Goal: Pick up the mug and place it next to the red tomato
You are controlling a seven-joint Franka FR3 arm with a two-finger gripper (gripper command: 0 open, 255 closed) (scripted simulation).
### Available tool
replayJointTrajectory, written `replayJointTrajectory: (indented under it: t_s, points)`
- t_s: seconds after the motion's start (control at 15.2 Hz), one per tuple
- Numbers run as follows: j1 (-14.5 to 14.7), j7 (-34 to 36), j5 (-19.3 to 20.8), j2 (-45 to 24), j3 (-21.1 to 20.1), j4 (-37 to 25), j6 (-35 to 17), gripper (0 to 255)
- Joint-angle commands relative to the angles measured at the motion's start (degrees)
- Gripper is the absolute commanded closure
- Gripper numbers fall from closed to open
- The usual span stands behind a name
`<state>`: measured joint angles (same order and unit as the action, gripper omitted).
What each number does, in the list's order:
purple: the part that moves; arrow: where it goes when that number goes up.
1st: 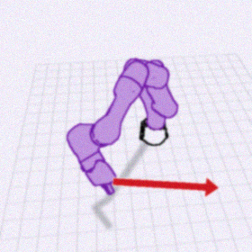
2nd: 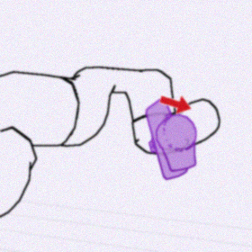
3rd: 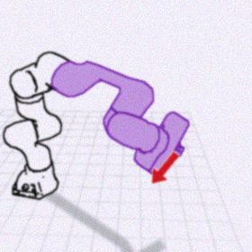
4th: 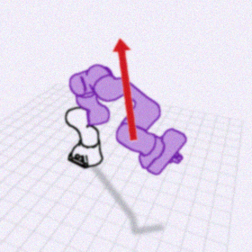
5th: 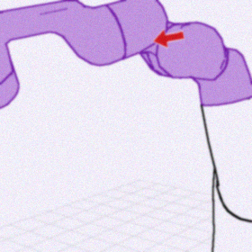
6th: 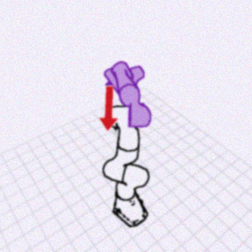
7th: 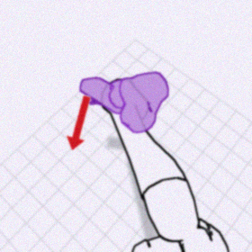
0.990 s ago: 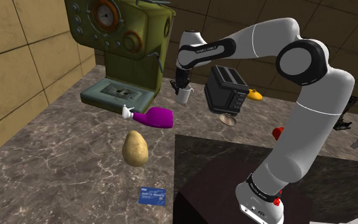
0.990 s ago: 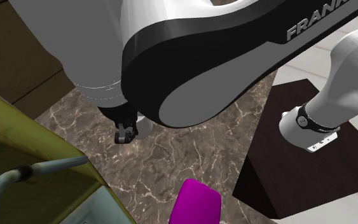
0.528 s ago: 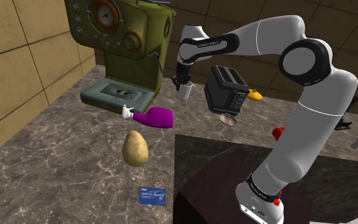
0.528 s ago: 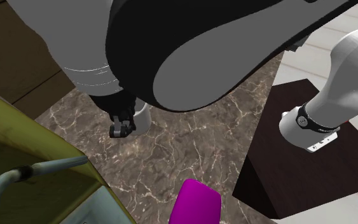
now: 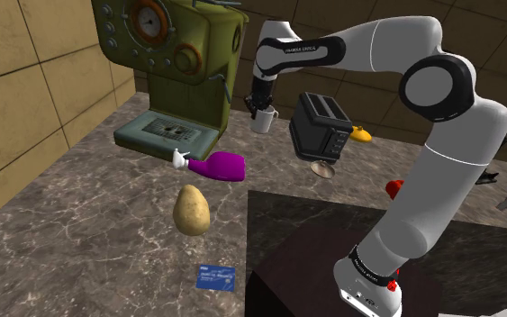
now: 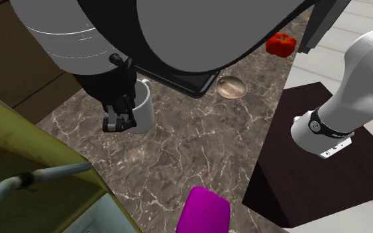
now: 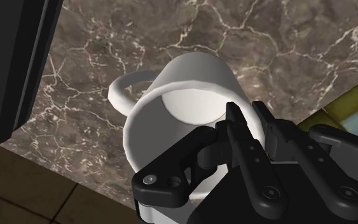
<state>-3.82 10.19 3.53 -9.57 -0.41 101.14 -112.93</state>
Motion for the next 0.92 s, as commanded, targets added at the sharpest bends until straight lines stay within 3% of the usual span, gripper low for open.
replayJointTrajectory:
  t_s: [0.0,0.86]
  points:
    - [0.01,-0.07,-0.03,0.46,-0.01,-0.95,1.41,255]
    - [0.06,-0.58,-0.2,0.97,-0.05,-10.3,11.26,255]
